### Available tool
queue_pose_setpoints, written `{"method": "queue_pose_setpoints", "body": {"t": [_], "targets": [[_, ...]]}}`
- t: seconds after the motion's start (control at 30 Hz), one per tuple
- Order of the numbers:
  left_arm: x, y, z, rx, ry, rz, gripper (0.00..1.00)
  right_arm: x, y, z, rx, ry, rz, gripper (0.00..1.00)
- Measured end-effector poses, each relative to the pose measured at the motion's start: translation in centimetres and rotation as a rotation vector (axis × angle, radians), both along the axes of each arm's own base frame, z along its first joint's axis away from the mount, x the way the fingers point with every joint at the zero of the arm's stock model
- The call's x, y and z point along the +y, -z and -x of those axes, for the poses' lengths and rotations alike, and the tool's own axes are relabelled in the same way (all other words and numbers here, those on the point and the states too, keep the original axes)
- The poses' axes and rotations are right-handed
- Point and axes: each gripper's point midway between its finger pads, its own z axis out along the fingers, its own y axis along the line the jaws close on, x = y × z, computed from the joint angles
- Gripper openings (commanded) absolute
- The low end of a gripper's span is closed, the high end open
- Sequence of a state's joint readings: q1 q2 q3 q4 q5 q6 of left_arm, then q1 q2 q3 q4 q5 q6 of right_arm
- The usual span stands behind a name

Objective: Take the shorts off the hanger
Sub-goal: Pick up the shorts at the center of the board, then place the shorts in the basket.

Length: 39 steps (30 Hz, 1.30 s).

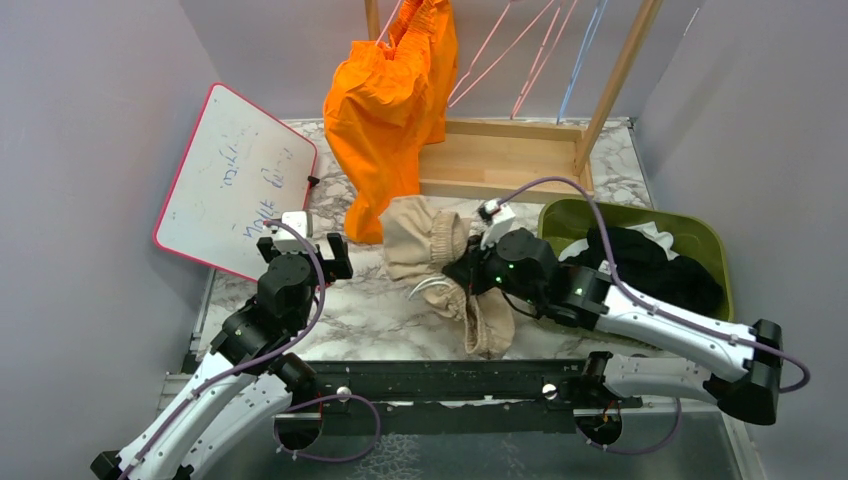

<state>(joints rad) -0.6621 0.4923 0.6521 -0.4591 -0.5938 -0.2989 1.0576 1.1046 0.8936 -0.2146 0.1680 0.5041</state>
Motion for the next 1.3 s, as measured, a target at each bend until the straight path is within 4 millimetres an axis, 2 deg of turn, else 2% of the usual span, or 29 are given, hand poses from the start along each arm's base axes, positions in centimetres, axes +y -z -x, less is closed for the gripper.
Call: {"method": "queue_pose_setpoints", "body": {"t": [0.13, 0.3, 0.53, 0.63, 0.8, 0.93, 1.03, 1.2, 1.3], "targets": [[0.0, 0.0, 0.0, 0.002, 0.0, -0.001, 0.99, -4.0, -1.8, -0.5, 0.051, 0.197, -0.028, 0.01], [-0.1, 0.2, -0.1, 0.008, 0.0, -0.006, 0.99, -9.7, -2.9, -0.5, 0.076, 0.435, -0.047, 0.01], [-0.1, 0.2, -0.1, 0.008, 0.0, -0.006, 0.99, -16.5, -9.1, 0.2, -0.054, 0.575, -0.222, 0.01], [-0.1, 0.3, -0.1, 0.011, 0.0, -0.009, 0.99, -18.2, -11.5, -0.1, -0.105, 0.635, -0.25, 0.01], [-0.2, 0.6, -0.3, 0.024, 0.001, -0.019, 0.99, -20.5, -13.2, -1.3, -0.202, 0.749, -0.182, 0.01], [-0.3, 0.8, -0.3, 0.03, 0.001, -0.023, 0.99, -22.0, -13.8, -2.7, -0.309, 0.842, -0.051, 0.01], [-0.3, 0.9, -0.4, 0.033, 0.001, -0.026, 0.99, -22.1, -13.8, -4.1, -0.404, 0.896, 0.069, 0.01], [-0.4, 1.0, -0.4, 0.037, 0.001, -0.028, 0.99, -21.9, -10.5, -6.4, -0.45, 0.946, 0.283, 0.01], [-0.3, 1.0, -0.4, 0.038, 0.0, -0.029, 0.99, -25.4, -8.9, -8.2, -0.418, 1.051, 0.358, 0.01]]}}
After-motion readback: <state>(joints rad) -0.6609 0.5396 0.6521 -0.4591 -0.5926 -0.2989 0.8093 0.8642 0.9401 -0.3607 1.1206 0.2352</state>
